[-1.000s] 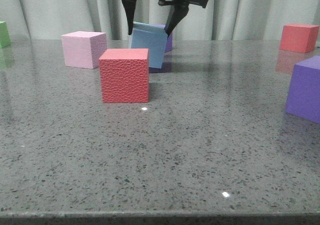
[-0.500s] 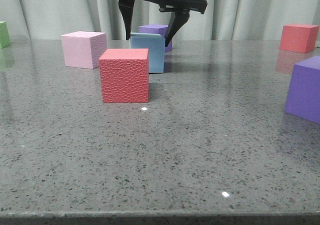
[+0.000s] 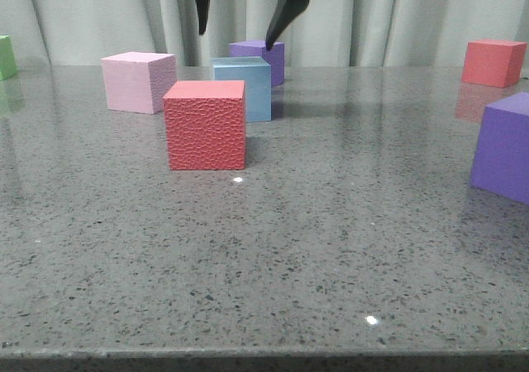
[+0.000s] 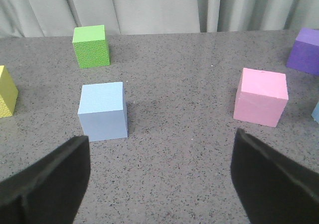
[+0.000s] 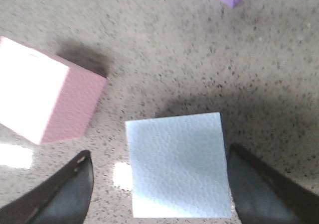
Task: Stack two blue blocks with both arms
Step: 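Open the right gripper and raise it away from the cube, then move the left gripper down over the second light blue cube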
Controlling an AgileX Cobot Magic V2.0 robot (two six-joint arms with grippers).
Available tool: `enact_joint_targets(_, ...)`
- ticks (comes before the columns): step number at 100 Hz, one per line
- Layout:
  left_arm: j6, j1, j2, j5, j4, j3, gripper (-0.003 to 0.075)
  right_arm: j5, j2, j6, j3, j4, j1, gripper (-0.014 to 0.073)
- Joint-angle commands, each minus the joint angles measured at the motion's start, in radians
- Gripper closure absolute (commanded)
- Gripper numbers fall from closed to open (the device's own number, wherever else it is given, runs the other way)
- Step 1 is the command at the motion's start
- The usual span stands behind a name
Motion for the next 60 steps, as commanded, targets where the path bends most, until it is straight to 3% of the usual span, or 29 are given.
enact_joint_targets(1,-0.007,0.002,-0.002,-0.069,-0.002,-0.039,0.0156,0.047,-0.093,-0.033,-0.047,-0.001,-0.002,0.0035)
enact_joint_targets(60,-0.013,0.002,-0.002,-0.069,-0.003,-0.041,0.0156,0.074,-0.257,-0.15,-0.021,-0.11,0.067,0.0037)
